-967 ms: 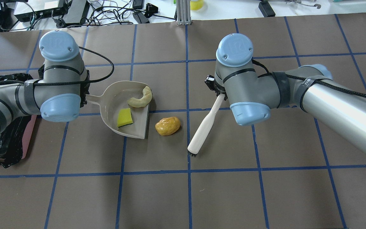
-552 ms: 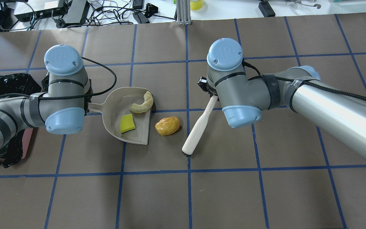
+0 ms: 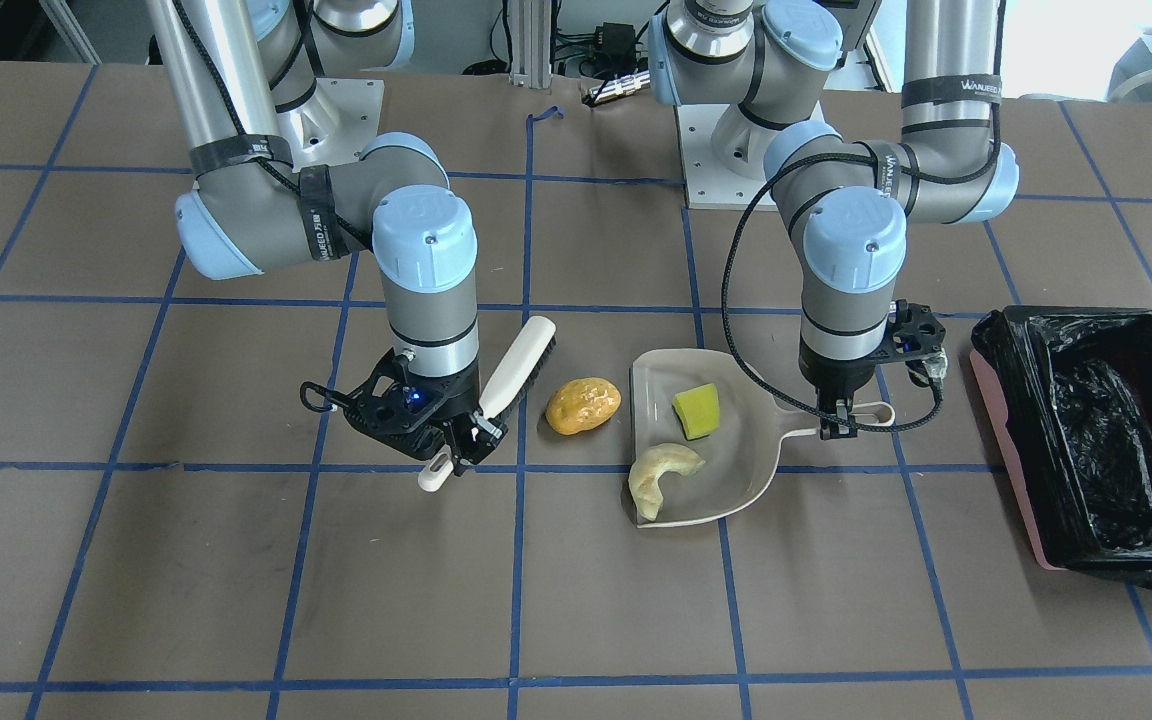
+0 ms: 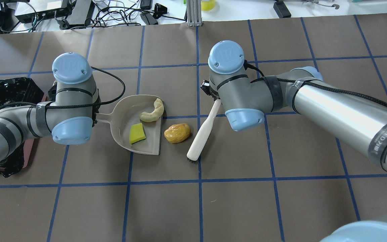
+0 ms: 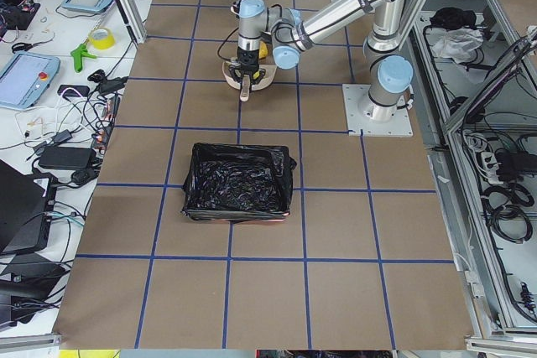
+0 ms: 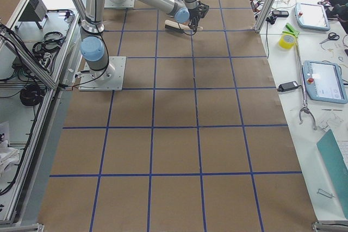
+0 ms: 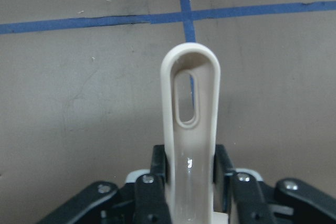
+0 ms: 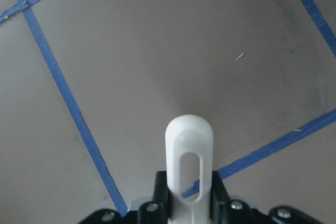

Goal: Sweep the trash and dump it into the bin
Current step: 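Sweep the yellow potato into the dustpan with the right gripper's brush, then return the brush with the right gripper while the left gripper lifts the dustpan, then carry the loaded dustpan over the black bin with the left gripper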

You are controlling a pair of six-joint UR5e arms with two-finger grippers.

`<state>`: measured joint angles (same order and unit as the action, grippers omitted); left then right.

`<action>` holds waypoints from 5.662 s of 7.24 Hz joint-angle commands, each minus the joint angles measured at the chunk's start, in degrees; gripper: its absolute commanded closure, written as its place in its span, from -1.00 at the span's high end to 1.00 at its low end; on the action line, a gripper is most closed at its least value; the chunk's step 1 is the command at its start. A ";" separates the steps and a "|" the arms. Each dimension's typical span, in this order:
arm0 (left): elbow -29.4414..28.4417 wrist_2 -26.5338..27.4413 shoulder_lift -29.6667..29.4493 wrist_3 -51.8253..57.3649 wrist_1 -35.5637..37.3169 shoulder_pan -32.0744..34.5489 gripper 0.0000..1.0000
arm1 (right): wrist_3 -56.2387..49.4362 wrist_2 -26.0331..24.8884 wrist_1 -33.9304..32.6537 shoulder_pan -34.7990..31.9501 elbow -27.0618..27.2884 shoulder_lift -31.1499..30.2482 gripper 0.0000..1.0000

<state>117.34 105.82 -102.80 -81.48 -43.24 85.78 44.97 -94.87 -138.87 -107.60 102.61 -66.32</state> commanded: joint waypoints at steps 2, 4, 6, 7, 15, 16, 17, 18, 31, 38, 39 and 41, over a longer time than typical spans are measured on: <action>-0.09 0.18 -0.12 -0.25 0.00 0.01 -1.00 | 2.47 -0.05 -0.26 -2.96 -4.33 3.47 -0.74; -0.09 0.18 -0.12 -0.25 0.00 0.01 -1.00 | 2.59 -0.14 -0.17 -3.67 -8.80 5.67 -0.74; -0.26 0.27 -0.03 -0.25 0.00 0.01 -1.00 | 3.63 -1.88 -0.35 -6.29 -14.25 10.23 -0.74; -0.35 0.27 -0.03 -0.25 0.00 0.01 -1.00 | 3.81 -1.90 -0.26 -6.74 -16.71 11.56 -0.74; -0.53 0.18 -0.03 -0.25 0.00 0.01 -1.00 | 2.25 -1.37 2.18 -9.83 -25.70 15.79 -0.74; -0.53 0.01 0.06 -0.25 0.00 0.01 -1.00 | 0.66 -1.37 4.12 -9.13 -25.53 14.74 -0.73; -0.53 -0.17 -0.03 -0.25 0.00 0.01 -1.00 | -1.70 -1.28 7.09 -8.51 -24.92 13.60 -0.73; -0.53 -0.26 0.06 -0.25 0.00 0.01 -1.00 | -1.72 -1.11 10.17 -8.16 -25.17 12.81 -0.73; -21.77 -21.18 2.69 4.89 -27.05 -12.80 -1.00 | -59.36 9.60 14.98 33.41 -26.57 11.55 -0.71; -31.19 -19.79 0.42 46.26 -28.74 -40.65 -1.00 | -63.69 10.05 15.03 35.09 -31.50 17.54 -0.69; -33.12 -19.08 -0.81 51.90 -28.56 -43.39 -1.00 | -62.73 10.05 15.03 35.09 -31.42 17.63 -0.62; -35.85 -13.22 -4.41 60.44 -22.20 -44.64 -1.00 | -61.23 9.97 15.03 35.00 -31.33 17.72 -0.60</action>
<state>82.96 88.92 -105.06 -26.55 -69.65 42.13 -16.93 -84.84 -123.84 -72.54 71.23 -48.67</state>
